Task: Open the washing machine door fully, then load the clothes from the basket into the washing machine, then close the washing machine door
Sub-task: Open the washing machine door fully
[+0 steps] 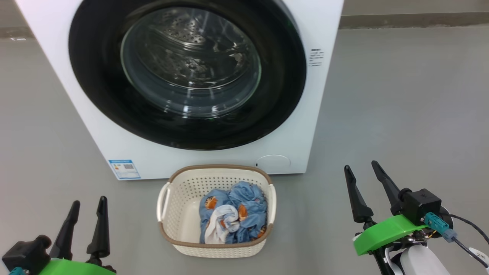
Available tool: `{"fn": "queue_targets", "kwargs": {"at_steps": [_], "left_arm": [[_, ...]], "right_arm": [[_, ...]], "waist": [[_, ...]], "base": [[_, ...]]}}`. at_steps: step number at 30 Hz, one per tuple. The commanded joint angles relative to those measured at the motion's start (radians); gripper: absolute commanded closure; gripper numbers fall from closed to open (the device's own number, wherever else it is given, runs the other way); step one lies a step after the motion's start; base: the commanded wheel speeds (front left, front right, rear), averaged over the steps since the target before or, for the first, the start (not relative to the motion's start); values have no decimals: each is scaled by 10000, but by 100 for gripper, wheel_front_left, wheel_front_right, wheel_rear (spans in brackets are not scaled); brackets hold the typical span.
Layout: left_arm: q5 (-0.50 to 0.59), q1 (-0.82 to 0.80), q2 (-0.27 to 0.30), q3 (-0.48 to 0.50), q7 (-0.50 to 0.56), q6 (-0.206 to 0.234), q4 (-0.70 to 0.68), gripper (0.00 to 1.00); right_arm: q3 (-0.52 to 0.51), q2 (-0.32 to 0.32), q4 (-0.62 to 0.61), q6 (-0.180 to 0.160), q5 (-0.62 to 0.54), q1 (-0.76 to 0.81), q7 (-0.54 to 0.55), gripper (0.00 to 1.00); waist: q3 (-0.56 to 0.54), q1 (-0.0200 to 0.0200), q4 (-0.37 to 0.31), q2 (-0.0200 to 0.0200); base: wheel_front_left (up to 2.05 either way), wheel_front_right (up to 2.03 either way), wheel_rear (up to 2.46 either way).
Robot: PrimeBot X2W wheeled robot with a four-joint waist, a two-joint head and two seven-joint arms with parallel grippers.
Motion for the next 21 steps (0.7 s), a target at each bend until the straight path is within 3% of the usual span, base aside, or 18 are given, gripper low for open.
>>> {"fn": "queue_targets", "kwargs": {"at_steps": [1,8,21], "left_arm": [[-11,-464,286,350,-138,-36,-216,0],[-2,-460,298,296,-138,-36,-148,0],[42,-443,290,267,-138,-36,-103,0]], "right_arm": [[246,-35,-229,46,-40,-323,-124,0],[249,-35,-195,46,-50,-339,-124,0],[270,-35,-119,46,-40,-336,-124,0]], "waist": [[-7,0,-1,0],[-36,0,4,0],[-106,0,-25,0]], "base": [[68,68,-137],[43,43,-85],[1,1,-3]]}}
